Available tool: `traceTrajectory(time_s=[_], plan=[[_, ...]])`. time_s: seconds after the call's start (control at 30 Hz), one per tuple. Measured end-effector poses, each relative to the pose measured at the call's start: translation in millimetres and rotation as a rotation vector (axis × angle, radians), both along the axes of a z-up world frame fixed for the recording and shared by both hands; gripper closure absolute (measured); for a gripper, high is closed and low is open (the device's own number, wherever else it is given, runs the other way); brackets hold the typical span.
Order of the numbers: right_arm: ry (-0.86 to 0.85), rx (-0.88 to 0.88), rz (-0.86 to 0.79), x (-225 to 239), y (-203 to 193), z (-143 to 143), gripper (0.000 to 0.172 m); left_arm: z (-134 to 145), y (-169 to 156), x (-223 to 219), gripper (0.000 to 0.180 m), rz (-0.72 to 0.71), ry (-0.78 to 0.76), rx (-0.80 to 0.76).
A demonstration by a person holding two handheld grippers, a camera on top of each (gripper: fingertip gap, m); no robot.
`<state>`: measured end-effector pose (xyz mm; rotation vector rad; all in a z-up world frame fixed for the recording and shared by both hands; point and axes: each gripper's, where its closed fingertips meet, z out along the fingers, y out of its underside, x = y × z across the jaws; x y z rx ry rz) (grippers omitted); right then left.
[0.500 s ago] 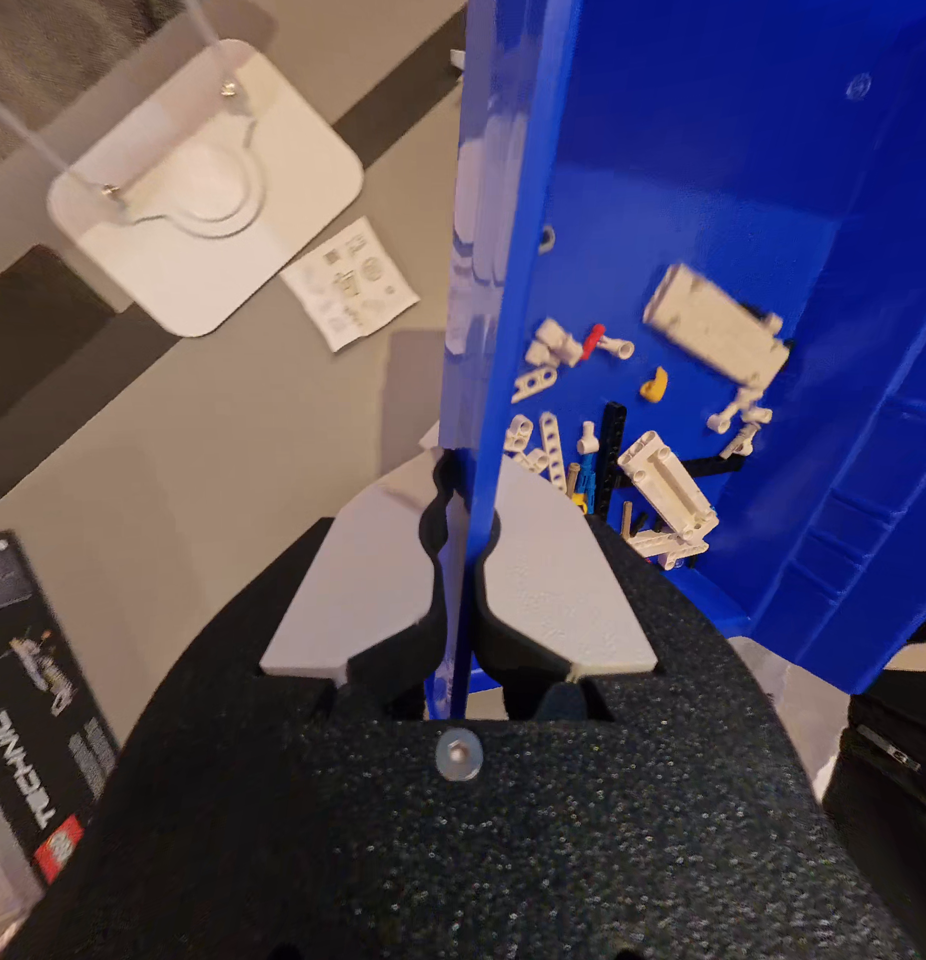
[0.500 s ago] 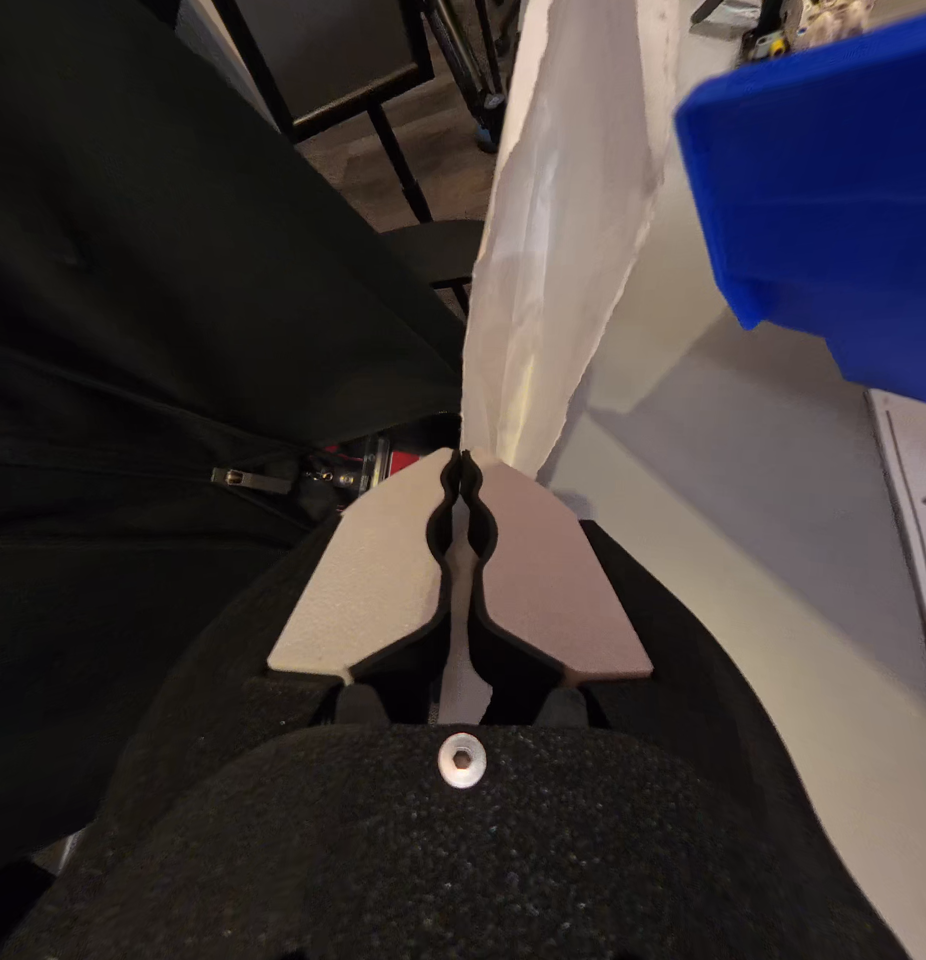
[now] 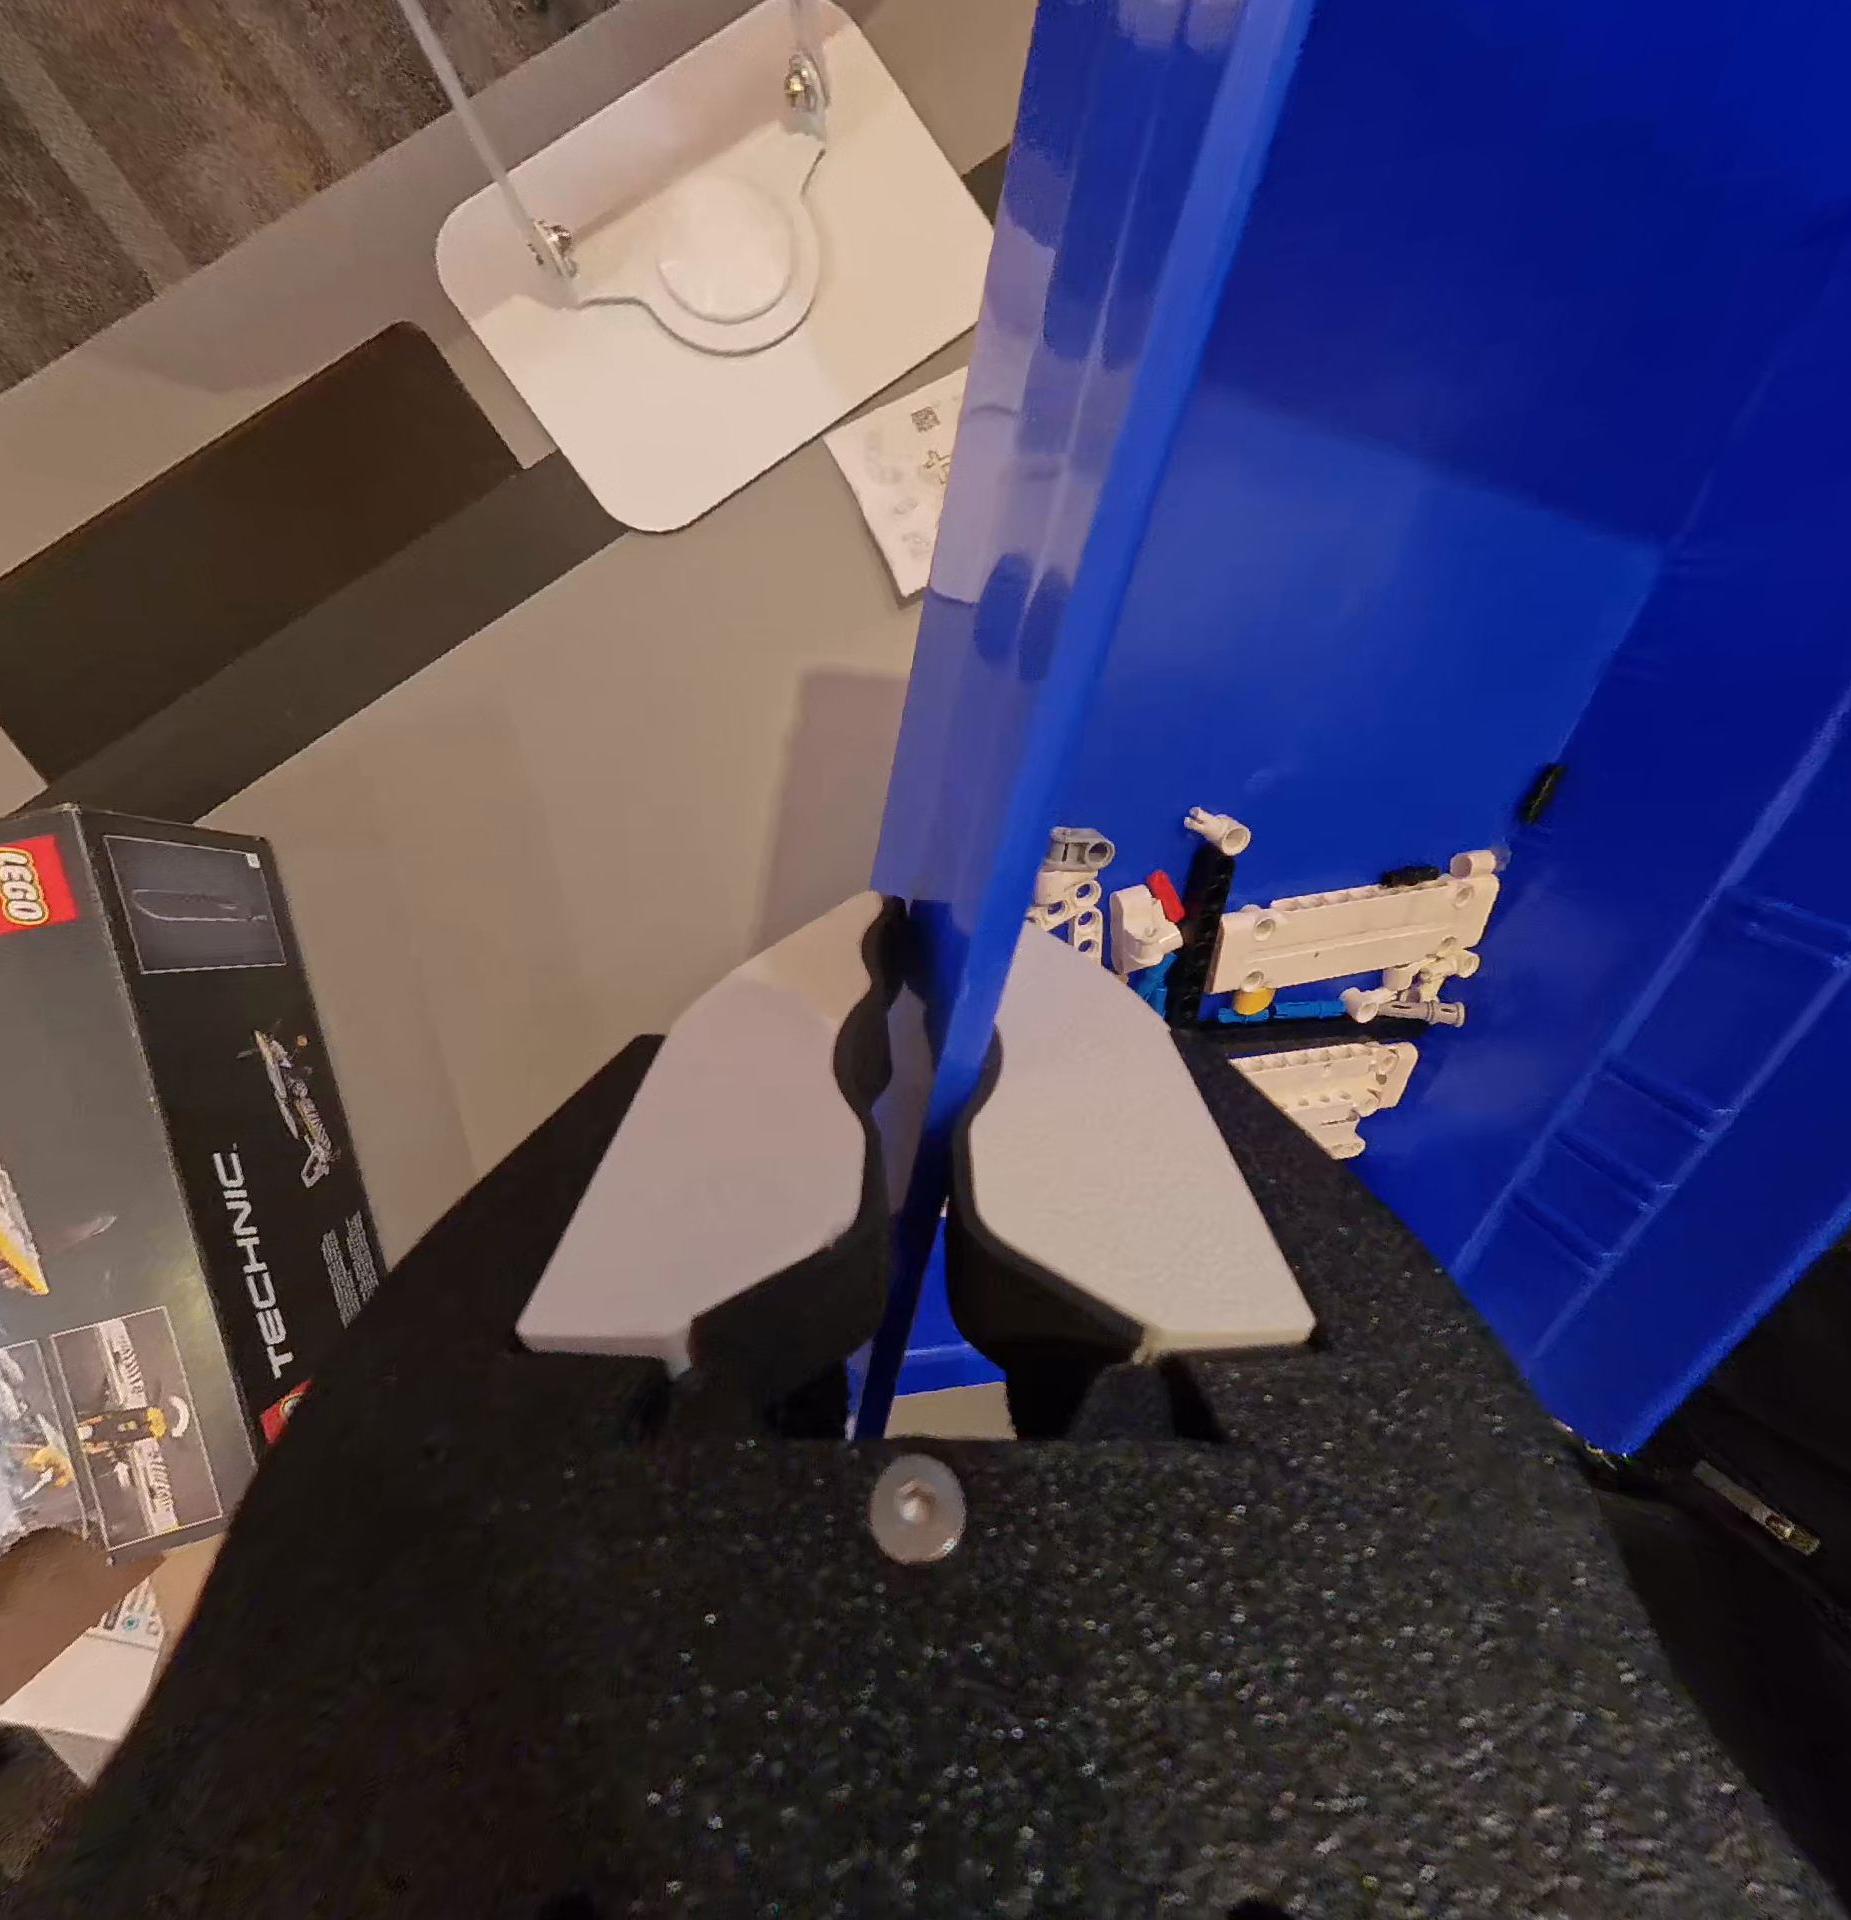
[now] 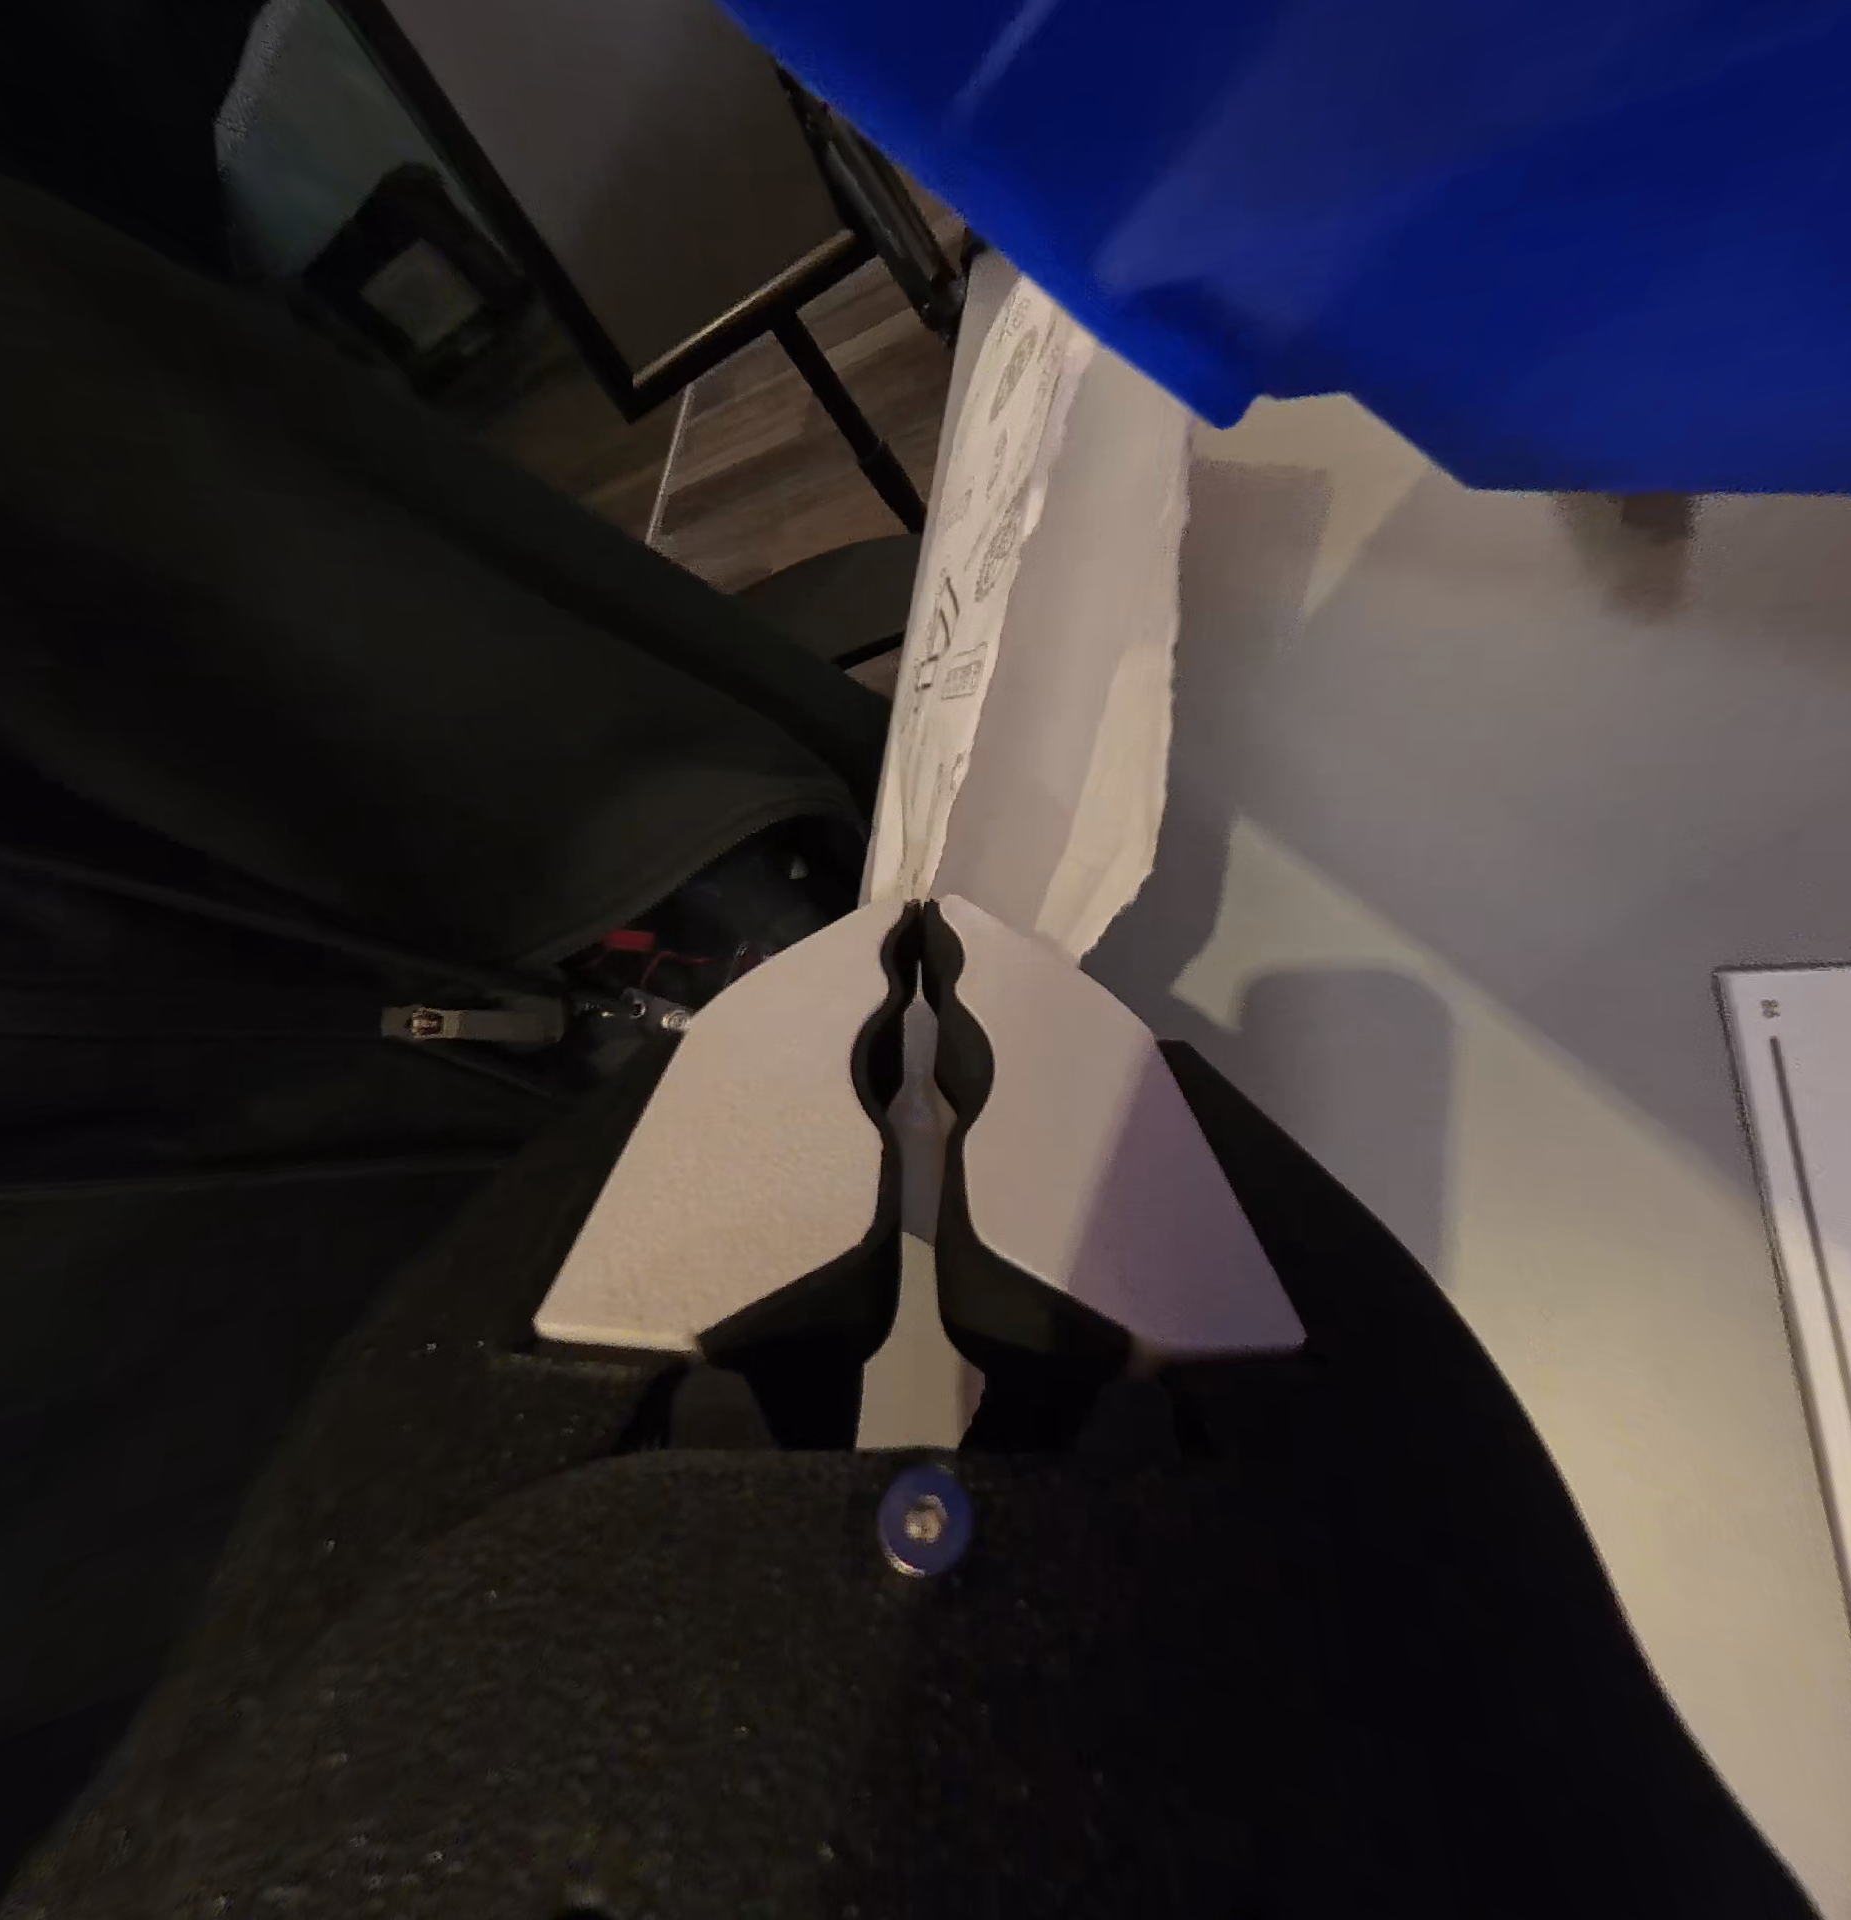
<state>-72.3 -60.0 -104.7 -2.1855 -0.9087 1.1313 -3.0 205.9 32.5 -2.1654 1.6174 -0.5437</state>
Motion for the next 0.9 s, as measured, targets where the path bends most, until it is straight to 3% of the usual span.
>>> traceTrajectory(time_s=[0.17, 0.37, 0.53, 0.9], plan=[[0.026, 0.012, -0.038, -2.2, 16.2, -10.9, 0.172, -7.9, 5.0, -4.6, 0.173, 0.039, -0.013, -0.013], [0.026, 0.078, -0.068, -0.8, 23.4, -18.7, 0.172, -39.3, 14.5, -8.1, 0.174, 0.081, 0.042, 0.018], [-0.031, 0.114, -0.093, 5.6, 23.3, -32.8, 0.172, -61.7, 11.2, -4.2, 0.174, 0.039, 0.11, 0.088], [-0.124, 0.205, -0.12, 4.8, 19.1, -40.7, 0.172, -81.3, -9.8, 4.0, 0.174, -0.025, 0.155, 0.269]])
